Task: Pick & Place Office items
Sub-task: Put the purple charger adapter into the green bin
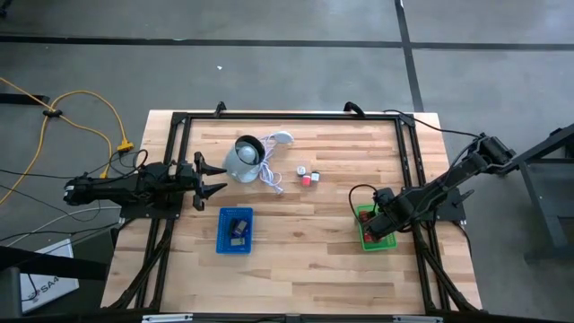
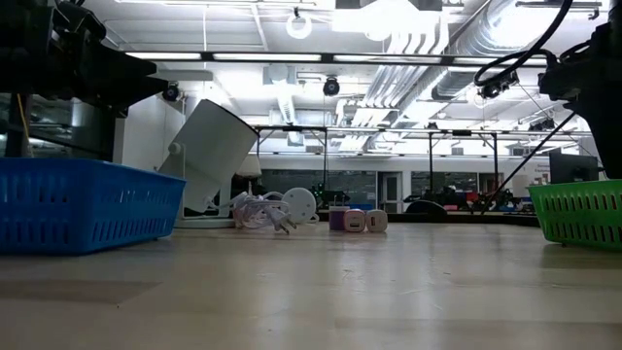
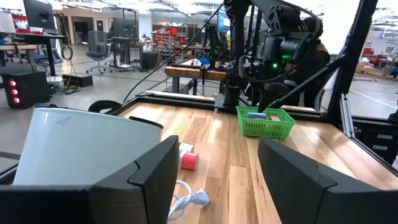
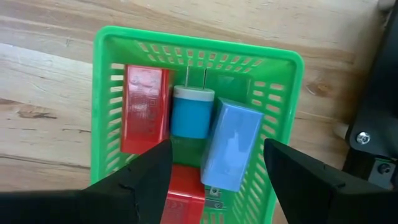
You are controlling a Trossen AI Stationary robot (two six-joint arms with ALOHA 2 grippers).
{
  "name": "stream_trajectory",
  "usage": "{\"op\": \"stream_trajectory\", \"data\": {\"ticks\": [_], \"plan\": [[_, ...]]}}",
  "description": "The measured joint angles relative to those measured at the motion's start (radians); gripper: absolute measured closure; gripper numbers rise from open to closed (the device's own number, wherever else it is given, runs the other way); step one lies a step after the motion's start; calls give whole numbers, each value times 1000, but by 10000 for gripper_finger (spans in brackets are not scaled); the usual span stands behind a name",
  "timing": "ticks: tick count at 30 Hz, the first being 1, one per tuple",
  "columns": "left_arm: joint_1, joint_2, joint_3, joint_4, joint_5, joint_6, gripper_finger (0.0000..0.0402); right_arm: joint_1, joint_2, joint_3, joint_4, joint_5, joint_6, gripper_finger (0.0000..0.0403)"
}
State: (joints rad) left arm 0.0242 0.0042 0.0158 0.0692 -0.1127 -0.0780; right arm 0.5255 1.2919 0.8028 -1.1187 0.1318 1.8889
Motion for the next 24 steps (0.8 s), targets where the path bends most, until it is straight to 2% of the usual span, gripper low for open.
{"op": "stream_trajectory", "data": {"ticks": [9, 12, 19, 24], "plan": [[0, 0, 0, 0, 0, 0, 189, -5, -19, 0, -40, 3, 0, 164], [0, 0, 0, 0, 0, 0, 189, -10, -59, 0, -44, 37, -12, 164], [0, 0, 0, 0, 0, 0, 189, -68, -156, 0, -39, 130, -117, 164], [0, 0, 0, 0, 0, 0, 189, -156, -170, 0, 29, 165, -273, 164]]}}
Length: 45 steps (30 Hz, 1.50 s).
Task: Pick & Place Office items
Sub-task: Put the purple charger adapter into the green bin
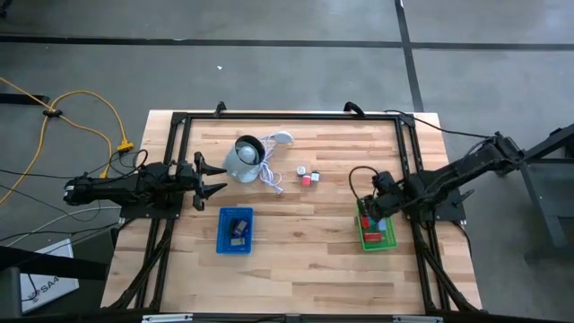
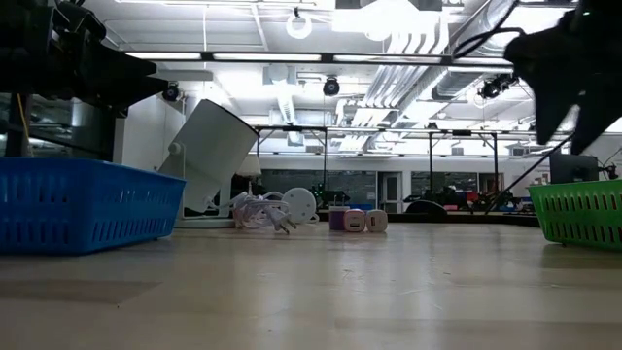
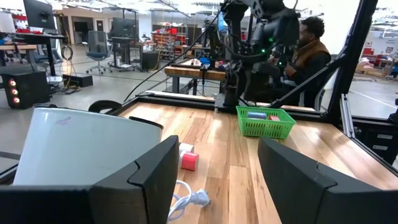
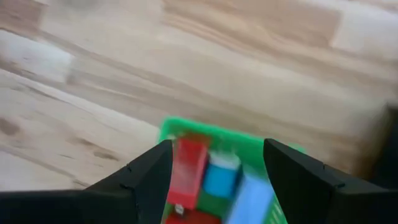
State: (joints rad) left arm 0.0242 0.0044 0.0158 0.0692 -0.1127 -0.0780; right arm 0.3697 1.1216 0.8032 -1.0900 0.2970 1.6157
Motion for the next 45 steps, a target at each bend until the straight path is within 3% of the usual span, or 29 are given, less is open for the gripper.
{"op": "stream_trajectory", "data": {"ticks": [10, 19, 26, 32, 45], "plan": [[0, 0, 0, 0, 0, 0, 189, -222, 0, 0, 341, 11, -481, 164], [0, 0, 0, 0, 0, 0, 189, -386, 60, 1, 636, -115, -776, 164], [0, 0, 0, 0, 0, 0, 189, -425, 112, 1, 835, -172, -986, 164], [0, 0, 0, 0, 0, 0, 189, -456, 113, 1, 886, -136, -1125, 164], [0, 0, 0, 0, 0, 0, 189, -586, 113, 0, 901, -207, -1258, 164]]}}
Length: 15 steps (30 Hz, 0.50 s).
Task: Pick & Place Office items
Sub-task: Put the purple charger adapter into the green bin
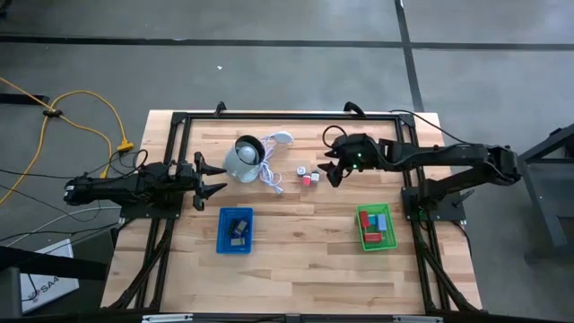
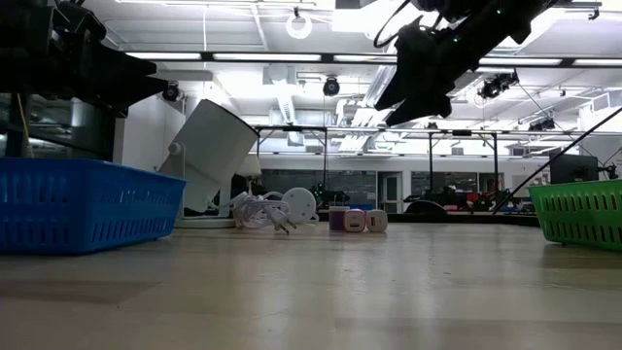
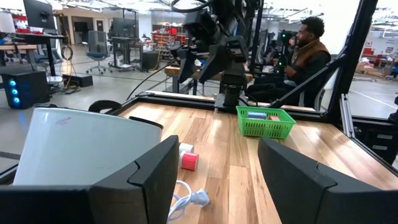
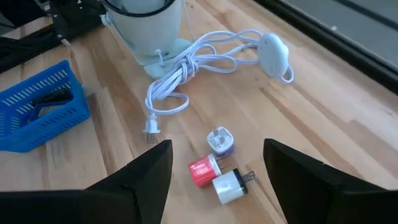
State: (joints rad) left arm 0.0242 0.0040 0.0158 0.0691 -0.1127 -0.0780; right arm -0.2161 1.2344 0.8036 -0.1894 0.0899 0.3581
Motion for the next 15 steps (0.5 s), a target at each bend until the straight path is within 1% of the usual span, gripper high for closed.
{"op": "stream_trajectory", "data": {"ticks": [2, 5, 10, 15], "plan": [[0, 0, 0, 0, 0, 0, 189, -15, 14, 5, -7, -30, -21, 164], [0, 0, 0, 0, 0, 0, 189, -33, 59, 55, -69, -47, -71, 164], [0, 0, 0, 0, 0, 0, 189, -60, 179, 212, -191, -56, -196, 164], [0, 0, 0, 0, 0, 0, 189, -83, 314, 377, -262, -137, -320, 164]]}}
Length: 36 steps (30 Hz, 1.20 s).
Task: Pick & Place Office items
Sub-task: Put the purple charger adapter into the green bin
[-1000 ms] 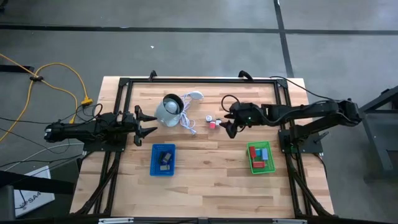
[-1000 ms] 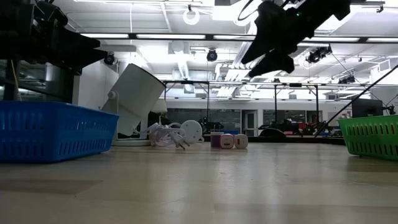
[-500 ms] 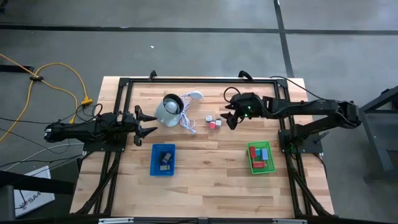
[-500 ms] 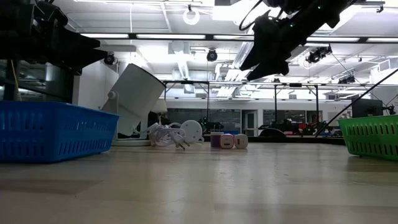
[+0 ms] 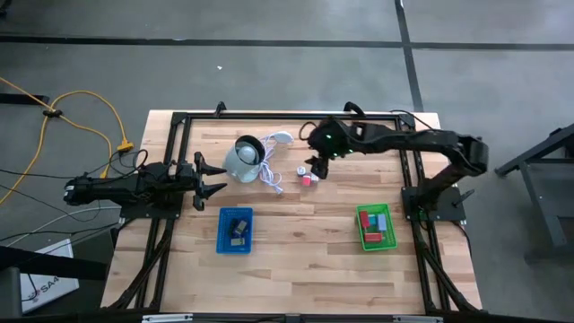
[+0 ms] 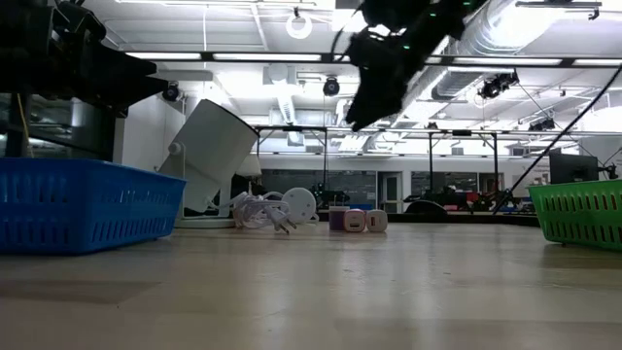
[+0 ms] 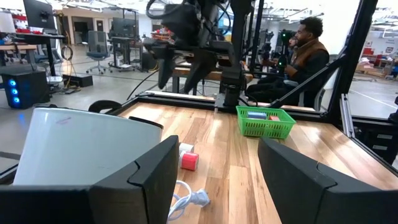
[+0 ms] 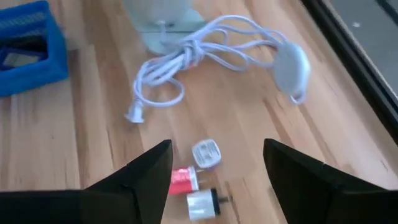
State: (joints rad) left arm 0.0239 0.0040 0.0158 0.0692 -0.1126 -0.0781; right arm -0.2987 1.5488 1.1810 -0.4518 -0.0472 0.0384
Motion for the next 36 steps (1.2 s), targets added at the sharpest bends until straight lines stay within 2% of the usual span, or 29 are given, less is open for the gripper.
{"op": "stream_trajectory", "data": {"ticks": [6, 10, 17, 25, 36], "plan": [[0, 0, 0, 0, 0, 0, 189, -18, 156, 191, -112, -43, -147, 164], [0, 0, 0, 0, 0, 0, 189, -26, 211, 260, -145, -71, -252, 164], [0, 0, 0, 0, 0, 0, 189, -25, 228, 263, -120, -79, -353, 164], [0, 0, 0, 0, 0, 0, 189, -25, 228, 248, -107, -36, -350, 164], [0, 0, 0, 0, 0, 0, 189, -16, 228, 137, -2, -32, -297, 164]]}}
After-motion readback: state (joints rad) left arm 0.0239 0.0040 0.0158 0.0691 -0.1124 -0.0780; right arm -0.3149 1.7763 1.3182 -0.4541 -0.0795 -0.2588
